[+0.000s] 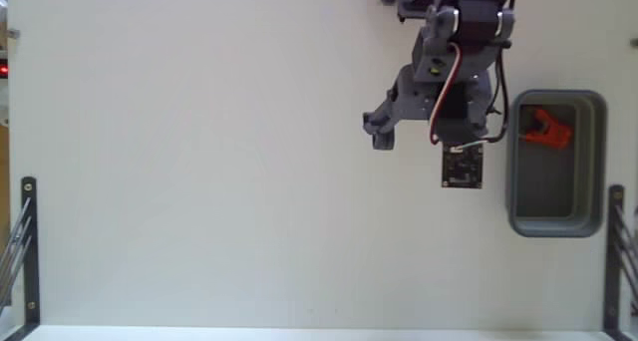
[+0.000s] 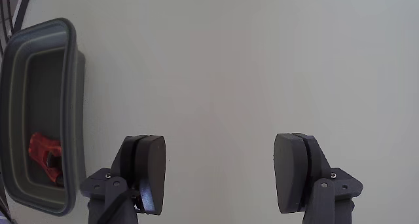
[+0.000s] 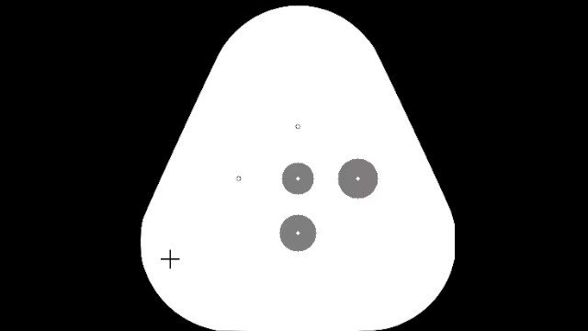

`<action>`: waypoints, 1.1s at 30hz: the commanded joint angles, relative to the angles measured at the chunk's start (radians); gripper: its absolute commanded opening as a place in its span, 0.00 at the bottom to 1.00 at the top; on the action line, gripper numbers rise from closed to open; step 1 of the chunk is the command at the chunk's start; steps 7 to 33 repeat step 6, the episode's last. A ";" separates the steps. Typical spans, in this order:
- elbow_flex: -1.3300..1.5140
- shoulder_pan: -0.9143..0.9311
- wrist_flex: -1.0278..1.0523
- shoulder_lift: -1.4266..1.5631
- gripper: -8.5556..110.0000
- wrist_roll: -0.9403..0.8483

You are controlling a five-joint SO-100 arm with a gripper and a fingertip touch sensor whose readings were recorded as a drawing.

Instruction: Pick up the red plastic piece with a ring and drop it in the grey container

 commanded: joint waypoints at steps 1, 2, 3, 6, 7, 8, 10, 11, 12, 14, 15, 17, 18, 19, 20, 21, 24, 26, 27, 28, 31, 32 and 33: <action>0.005 0.009 0.019 0.038 1.00 0.003; 0.005 0.009 0.019 0.038 1.00 0.003; 0.005 0.009 0.019 0.038 1.00 0.003; 0.005 0.009 0.019 0.038 1.00 0.003; 0.005 0.009 0.019 0.038 1.00 0.003; 0.005 0.009 0.019 0.038 1.00 0.003; 0.005 0.009 0.019 0.038 1.00 0.003; 0.005 0.009 0.019 0.038 1.00 0.003; 0.005 0.009 0.019 0.038 1.00 0.003; 0.005 0.009 0.019 0.038 1.00 0.003; 0.005 0.009 0.019 0.038 1.00 0.003; 0.005 0.009 0.019 0.038 1.00 0.003; 0.005 0.009 0.019 0.038 1.00 0.003; 0.005 0.009 0.019 0.038 1.00 0.003; 0.005 0.009 0.019 0.038 1.00 0.003; 0.005 0.009 0.019 0.038 1.00 0.003; 0.005 0.009 0.019 0.038 1.00 0.003; 0.005 0.009 0.019 0.038 1.00 0.003; 0.005 0.009 0.019 0.038 1.00 0.003; 0.005 0.009 0.019 0.038 1.00 0.003; 0.005 0.009 0.019 0.038 1.00 0.003; 0.005 0.009 0.019 0.038 1.00 0.003; 0.005 0.009 0.019 0.038 1.00 0.003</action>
